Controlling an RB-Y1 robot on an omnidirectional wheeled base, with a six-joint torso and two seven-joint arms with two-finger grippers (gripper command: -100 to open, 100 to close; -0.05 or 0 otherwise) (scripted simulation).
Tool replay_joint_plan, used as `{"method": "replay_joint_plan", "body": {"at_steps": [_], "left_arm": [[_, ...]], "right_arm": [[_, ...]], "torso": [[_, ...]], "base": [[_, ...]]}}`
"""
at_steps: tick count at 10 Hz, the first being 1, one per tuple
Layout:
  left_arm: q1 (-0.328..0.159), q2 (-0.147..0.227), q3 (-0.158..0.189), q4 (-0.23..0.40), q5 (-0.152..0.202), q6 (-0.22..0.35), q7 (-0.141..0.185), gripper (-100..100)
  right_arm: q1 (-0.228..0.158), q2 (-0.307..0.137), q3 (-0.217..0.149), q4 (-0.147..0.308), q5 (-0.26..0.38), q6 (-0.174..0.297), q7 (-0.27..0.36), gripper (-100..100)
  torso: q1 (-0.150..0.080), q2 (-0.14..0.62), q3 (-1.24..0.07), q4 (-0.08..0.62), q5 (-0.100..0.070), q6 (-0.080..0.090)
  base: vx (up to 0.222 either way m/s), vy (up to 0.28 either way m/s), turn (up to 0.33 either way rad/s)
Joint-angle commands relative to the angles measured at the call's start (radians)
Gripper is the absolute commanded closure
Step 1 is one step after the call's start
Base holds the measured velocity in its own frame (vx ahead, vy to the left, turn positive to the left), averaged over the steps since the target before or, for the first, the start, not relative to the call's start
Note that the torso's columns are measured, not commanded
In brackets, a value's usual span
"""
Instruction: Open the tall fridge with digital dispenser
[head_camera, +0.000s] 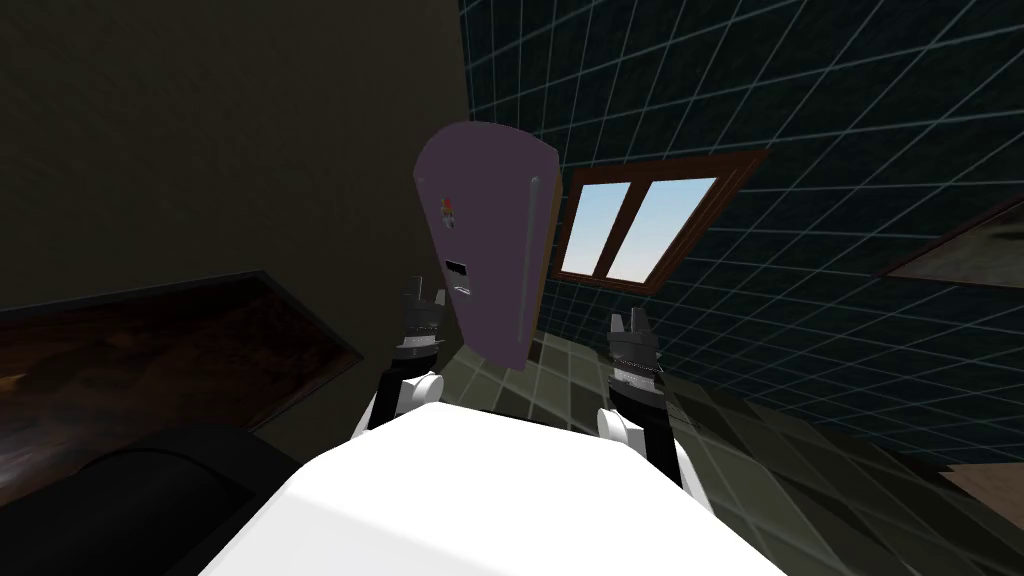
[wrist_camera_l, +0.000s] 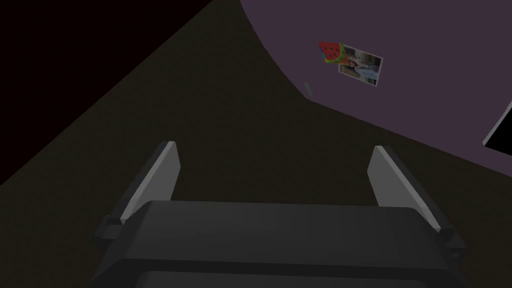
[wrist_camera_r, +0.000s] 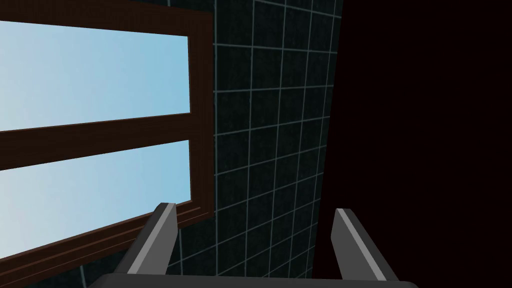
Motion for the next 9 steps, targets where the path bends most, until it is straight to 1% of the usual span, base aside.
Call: {"method": "replay_joint_plan", "body": {"at_steps": [1, 2, 3, 4, 5, 6, 9], "left_arm": [[0.0, 0.0, 0.0, 0.0, 0.0, 0.0, 0.0, 0], [0.0, 0.0, 0.0, 0.0, 0.0, 0.0, 0.0, 0], [0.004, -0.003, 0.007, 0.0, 0.001, -0.002, -0.001, 0], [0.007, -0.003, 0.011, 0.0, 0.002, -0.003, -0.002, 0], [0.007, -0.003, 0.011, 0.0, 0.002, -0.003, -0.002, 0], [0.007, -0.003, 0.011, 0.0, 0.002, -0.003, -0.002, 0], [0.006, -0.003, 0.012, -0.002, 0.002, -0.005, -0.002, 0]], "right_arm": [[0.0, 0.0, 0.0, 0.0, 0.0, 0.0, 0.0, 0], [0.0, 0.0, 0.0, 0.0, 0.0, 0.0, 0.0, 0], [0.0, 0.0, 0.0, 0.0, 0.0, 0.0, 0.0, 0], [0.0, 0.0, 0.0, 0.0, 0.0, 0.0, 0.0, 0], [0.0, 0.0, 0.0, 0.0, 0.0, 0.0, 0.0, 0], [0.0, 0.0, 0.0, 0.0, 0.0, 0.0, 0.0, 0], [0.0, 0.0, 0.0, 0.0, 0.0, 0.0, 0.0, 0]], "torso": [[0.0, 0.04, -0.082, 0.041, 0.0, 0.0], [0.0, 0.104, -0.209, 0.105, 0.0, 0.0], [-0.005, 0.172, -0.354, 0.175, -0.003, 0.01], [-0.016, 0.237, -0.505, 0.246, -0.006, 0.01], [-0.013, 0.312, -0.651, 0.319, -0.004, 0.003], [-0.007, 0.389, -0.796, 0.394, -0.002, 0.001], [0.001, 0.618, -1.234, 0.617, 0.0, 0.0]], "base": [[0.0, 0.0, 0.0], [-0.006, 0.006, 0.09], [-0.027, 0.027, 0.087], [-0.045, 0.041, 0.041], [-0.015, 0.013, -0.003], [-0.002, 0.003, 0.015], [0.0, 0.0, 0.0]]}}
